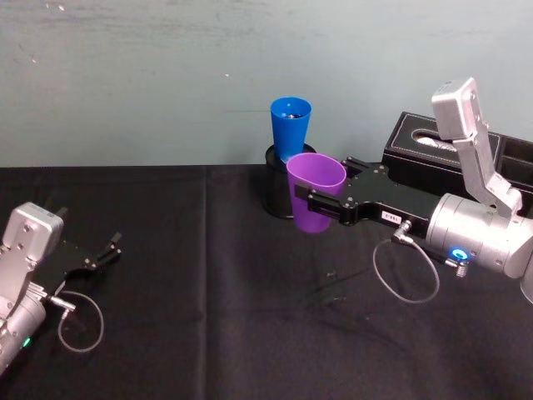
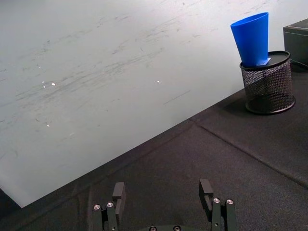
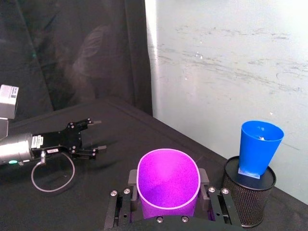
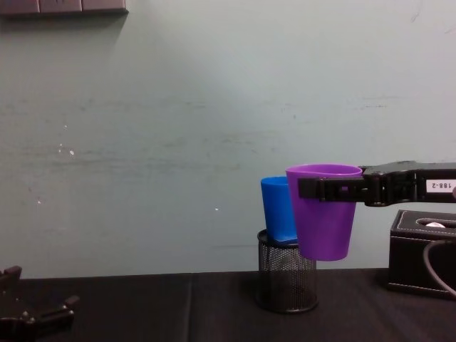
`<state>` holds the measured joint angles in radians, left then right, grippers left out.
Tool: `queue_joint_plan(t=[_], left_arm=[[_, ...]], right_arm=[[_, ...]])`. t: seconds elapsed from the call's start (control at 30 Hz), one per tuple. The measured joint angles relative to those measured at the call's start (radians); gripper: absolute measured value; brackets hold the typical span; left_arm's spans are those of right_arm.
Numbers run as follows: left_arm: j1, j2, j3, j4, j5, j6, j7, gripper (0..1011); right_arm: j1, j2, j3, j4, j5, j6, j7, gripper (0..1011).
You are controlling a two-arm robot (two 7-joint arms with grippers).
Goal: Pick up one cup with a gripper and tap it against the other cup.
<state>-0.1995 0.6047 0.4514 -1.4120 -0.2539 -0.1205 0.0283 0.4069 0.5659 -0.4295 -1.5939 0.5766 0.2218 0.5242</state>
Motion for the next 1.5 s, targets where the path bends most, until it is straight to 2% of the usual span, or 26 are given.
queue_joint_plan(t=[0.47, 0.73, 1.07, 1.5], left_arm=[[0.000, 0.000, 0.000, 0.000, 0.000, 0.000, 0.000, 1000], [0.000, 0.000, 0.000, 0.000, 0.000, 0.000, 0.000, 1000], [0.000, 0.000, 0.000, 0.000, 0.000, 0.000, 0.000, 1000], [0.000, 0.000, 0.000, 0.000, 0.000, 0.000, 0.000, 1000]], right_arm=[[0.000, 0.001, -0.002, 0.000, 0.001, 0.000, 0.000, 708], [0.032, -0.018, -0.033, 0.064, 0.011, 0.015, -0.010, 707], [0.105, -0.090, -0.056, 0.185, -0.012, 0.025, -0.064, 708], [0.186, -0.201, -0.051, 0.332, -0.059, 0.002, -0.125, 708]])
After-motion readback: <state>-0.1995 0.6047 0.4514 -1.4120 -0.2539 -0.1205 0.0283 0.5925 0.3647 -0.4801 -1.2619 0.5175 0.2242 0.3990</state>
